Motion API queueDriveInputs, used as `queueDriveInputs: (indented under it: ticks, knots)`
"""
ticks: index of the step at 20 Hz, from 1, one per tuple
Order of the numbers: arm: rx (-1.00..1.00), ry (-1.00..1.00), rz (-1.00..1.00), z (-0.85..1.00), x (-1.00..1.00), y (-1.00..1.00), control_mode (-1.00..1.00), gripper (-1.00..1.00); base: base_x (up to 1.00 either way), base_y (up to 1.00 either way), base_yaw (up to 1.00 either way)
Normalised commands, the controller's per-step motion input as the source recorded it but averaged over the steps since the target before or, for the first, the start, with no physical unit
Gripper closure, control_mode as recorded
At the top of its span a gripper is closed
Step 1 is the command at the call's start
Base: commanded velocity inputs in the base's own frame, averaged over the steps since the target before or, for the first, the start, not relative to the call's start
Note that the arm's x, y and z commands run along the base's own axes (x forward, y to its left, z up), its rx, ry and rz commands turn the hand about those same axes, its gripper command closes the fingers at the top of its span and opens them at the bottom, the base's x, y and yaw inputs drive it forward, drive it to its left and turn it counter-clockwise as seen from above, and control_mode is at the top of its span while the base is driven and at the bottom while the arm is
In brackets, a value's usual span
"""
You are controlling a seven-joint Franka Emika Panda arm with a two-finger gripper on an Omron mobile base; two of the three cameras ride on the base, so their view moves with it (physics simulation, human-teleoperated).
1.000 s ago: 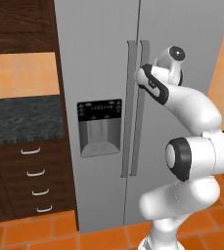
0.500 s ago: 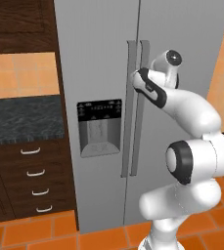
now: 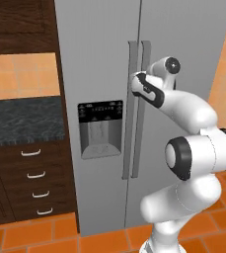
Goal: Take the strawberry from the fridge and place it on top of the pancake, located on the dining counter.
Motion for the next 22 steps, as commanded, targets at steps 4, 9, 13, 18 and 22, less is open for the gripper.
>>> queueDriveInputs:
  ticks: [4,9,13,18,22]
  knots:
    - [0.00,-0.04,0.00,-0.02,0.40,0.00,-1.00,-1.00,0.00,0.00,0.00]
    - [0.00,0.06,0.00,0.00,0.03,-0.05,-1.00,1.00,0.00,0.00,0.00]
    - [0.00,0.09,0.00,0.00,-0.90,-0.44,-1.00,1.00,0.00,0.00,0.00]
    - [0.00,0.10,0.00,-0.10,-1.00,-0.75,-1.00,1.00,0.00,0.00,0.00]
    - [0.06,0.07,0.00,-0.14,-0.96,-1.00,-1.00,1.00,0.00,0.00,0.00]
